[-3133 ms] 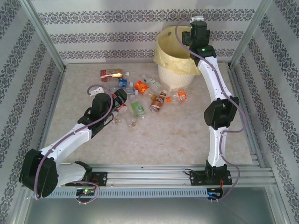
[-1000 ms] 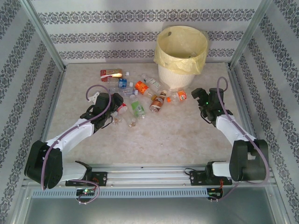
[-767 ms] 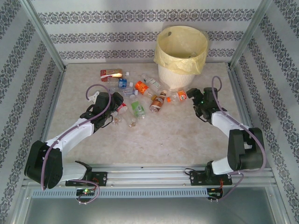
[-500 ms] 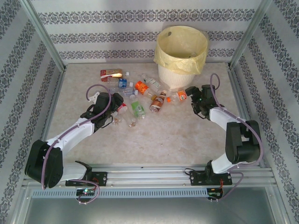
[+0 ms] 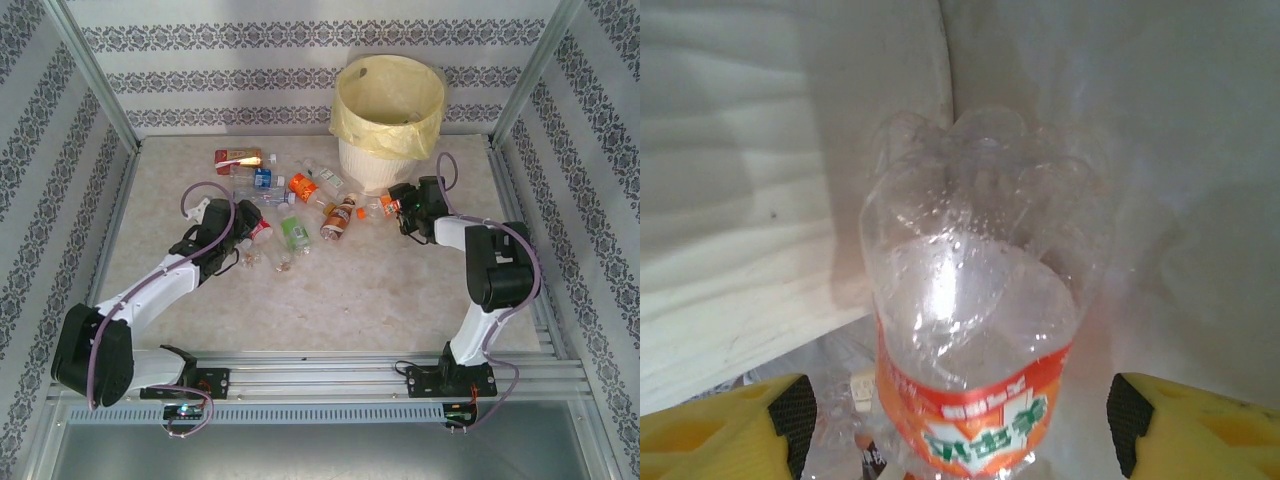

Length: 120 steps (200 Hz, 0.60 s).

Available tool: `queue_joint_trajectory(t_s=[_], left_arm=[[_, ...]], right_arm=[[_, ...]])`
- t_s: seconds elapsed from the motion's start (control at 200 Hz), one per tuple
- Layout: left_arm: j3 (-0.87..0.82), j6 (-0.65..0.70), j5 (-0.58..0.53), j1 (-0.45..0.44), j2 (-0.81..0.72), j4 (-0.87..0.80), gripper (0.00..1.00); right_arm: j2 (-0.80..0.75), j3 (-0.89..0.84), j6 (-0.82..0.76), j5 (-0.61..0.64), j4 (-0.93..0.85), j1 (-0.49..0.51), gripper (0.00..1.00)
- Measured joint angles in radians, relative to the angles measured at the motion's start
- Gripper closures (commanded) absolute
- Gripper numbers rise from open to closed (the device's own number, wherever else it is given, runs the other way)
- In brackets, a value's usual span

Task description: Put the plastic bottles in the bin

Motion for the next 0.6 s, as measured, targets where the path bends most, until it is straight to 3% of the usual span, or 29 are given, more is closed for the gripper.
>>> queue_joint_trajectory(t_s=[0.43, 0.6], left_arm=[[-0.015, -0.005, -0.015, 0.006, -0.024, -0.012, 0.01], [-0.015, -0.005, -0.015, 0.006, -0.024, -0.012, 0.01]], right_arm=[[0.109, 0.059, 0.031, -0.01, 0.077, 0.013, 0.29], [0.128, 0.069, 0.03, -0.011, 0.092, 0.013, 0.43]])
